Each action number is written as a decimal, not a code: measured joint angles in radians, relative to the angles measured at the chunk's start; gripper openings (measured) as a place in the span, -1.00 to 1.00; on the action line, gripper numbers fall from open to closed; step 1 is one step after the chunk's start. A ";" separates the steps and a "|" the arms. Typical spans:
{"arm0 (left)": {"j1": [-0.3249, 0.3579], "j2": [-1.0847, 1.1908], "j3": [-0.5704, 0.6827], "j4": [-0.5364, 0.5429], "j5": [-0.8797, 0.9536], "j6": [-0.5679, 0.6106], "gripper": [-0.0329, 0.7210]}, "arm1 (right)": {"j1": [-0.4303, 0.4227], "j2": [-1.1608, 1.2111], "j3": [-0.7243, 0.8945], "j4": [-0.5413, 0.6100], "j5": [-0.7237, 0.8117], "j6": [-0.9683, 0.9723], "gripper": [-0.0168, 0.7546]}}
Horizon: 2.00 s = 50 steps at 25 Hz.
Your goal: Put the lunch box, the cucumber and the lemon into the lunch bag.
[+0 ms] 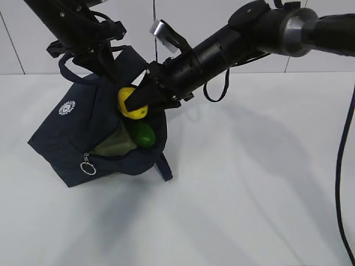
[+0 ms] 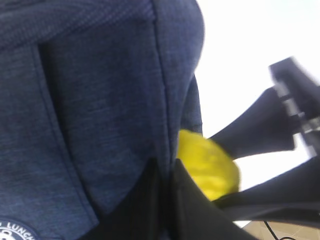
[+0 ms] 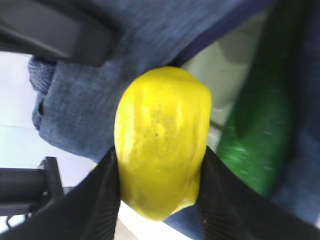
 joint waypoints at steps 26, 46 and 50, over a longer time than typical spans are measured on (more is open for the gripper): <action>0.001 -0.002 0.000 -0.004 0.000 -0.002 -0.93 | 0.002 0.076 0.000 0.082 0.000 -0.049 0.37; 0.001 -0.002 0.000 -0.004 0.000 -0.002 -0.93 | -0.115 0.076 0.000 0.009 -0.004 0.045 0.37; 0.001 -0.002 0.000 -0.004 0.000 -0.002 -0.93 | -0.111 0.076 0.000 -0.017 -0.017 0.056 0.35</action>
